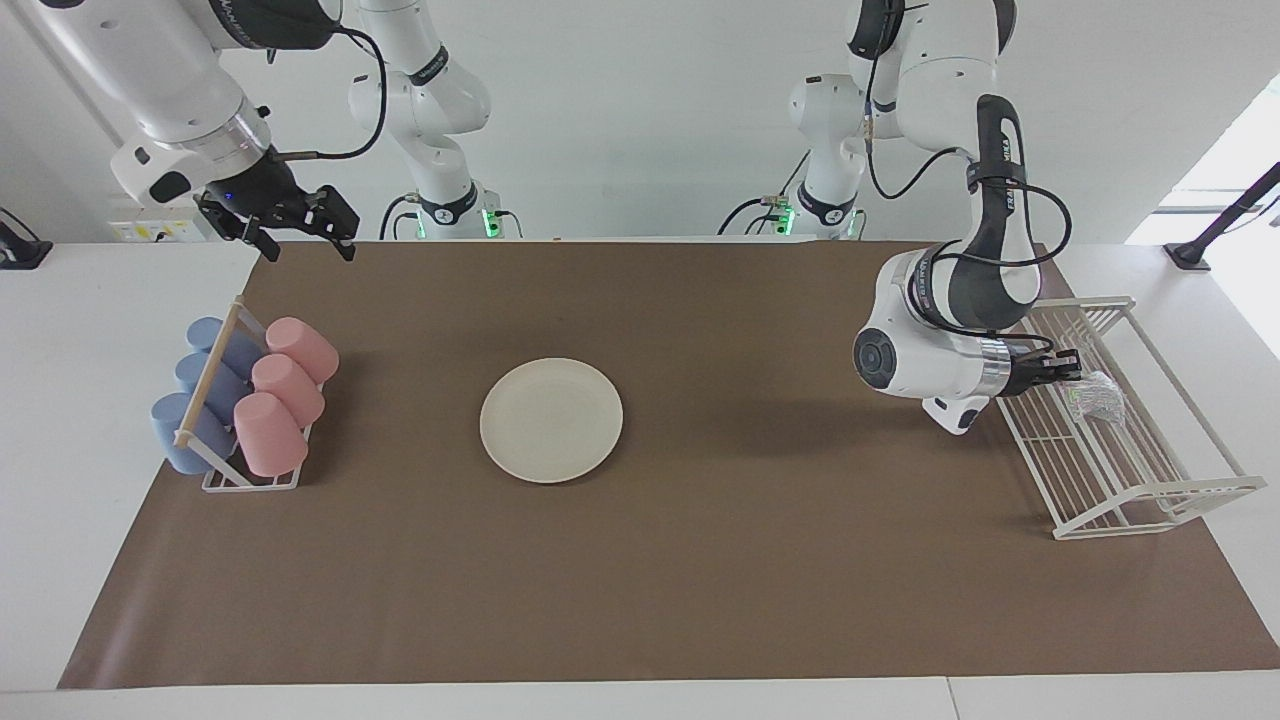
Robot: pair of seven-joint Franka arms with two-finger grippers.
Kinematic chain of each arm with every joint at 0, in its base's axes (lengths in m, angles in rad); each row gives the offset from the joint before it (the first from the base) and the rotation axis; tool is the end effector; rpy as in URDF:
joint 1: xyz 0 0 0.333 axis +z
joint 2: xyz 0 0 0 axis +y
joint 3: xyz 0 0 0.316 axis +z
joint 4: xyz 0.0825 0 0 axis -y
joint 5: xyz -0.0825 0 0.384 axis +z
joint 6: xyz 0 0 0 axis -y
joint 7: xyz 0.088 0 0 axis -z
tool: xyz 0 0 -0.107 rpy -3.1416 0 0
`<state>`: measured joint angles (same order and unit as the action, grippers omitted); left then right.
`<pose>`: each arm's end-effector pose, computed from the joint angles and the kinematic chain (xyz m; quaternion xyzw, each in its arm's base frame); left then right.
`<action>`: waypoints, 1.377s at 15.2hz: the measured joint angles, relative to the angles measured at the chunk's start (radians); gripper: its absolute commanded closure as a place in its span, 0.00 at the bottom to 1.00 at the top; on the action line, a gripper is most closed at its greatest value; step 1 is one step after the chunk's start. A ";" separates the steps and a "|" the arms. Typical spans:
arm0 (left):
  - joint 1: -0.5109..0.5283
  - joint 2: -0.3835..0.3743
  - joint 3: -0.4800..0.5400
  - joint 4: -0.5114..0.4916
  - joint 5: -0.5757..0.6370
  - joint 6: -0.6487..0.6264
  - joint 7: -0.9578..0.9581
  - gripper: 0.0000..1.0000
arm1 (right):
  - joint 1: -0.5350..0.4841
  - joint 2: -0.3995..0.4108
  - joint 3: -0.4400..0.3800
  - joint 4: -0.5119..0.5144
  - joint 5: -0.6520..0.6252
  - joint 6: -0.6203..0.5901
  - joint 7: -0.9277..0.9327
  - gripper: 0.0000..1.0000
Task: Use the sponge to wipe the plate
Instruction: 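Return the sponge into the wire basket with the left gripper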
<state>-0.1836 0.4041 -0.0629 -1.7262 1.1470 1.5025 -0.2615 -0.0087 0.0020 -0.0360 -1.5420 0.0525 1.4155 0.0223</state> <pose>0.6200 -0.0458 0.3731 -0.8068 0.1268 0.1208 0.5642 0.5381 -0.0178 0.6244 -0.9971 0.0310 0.0639 0.0268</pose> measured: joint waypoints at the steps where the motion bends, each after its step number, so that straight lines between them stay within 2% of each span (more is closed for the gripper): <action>1: 0.002 0.000 0.000 0.000 0.000 0.001 0.000 1.00 | 0.000 0.000 0.000 -0.001 0.000 0.000 0.001 0.00; 2: 0.004 0.000 -0.001 0.000 -0.001 0.003 0.000 0.94 | 0.000 0.000 0.000 -0.001 0.000 0.000 0.001 0.00; 3: 0.005 0.000 -0.001 0.000 -0.002 0.004 0.000 0.54 | 0.000 0.000 0.000 -0.002 0.000 0.000 0.001 0.00; 4: 0.006 0.000 -0.001 0.000 -0.003 0.004 0.000 0.01 | 0.000 0.000 0.000 -0.002 0.000 0.000 0.002 0.00; 16: 0.006 0.000 -0.002 0.001 -0.026 0.010 -0.007 0.00 | 0.000 0.000 0.000 -0.003 0.000 0.000 0.003 0.00; 18: 0.008 -0.002 -0.001 0.016 -0.081 0.018 -0.015 0.00 | 0.001 0.000 0.000 -0.001 0.000 0.001 0.003 0.00; 21: 0.038 -0.035 0.001 0.060 -0.257 0.074 -0.020 0.00 | 0.002 0.000 0.002 0.000 0.000 0.001 0.003 0.00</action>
<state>-0.1452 0.3688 -0.0621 -1.6658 0.8901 1.5764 -0.2810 -0.0064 0.0020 -0.0339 -1.5419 0.0523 1.4165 0.0256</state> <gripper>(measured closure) 0.000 0.000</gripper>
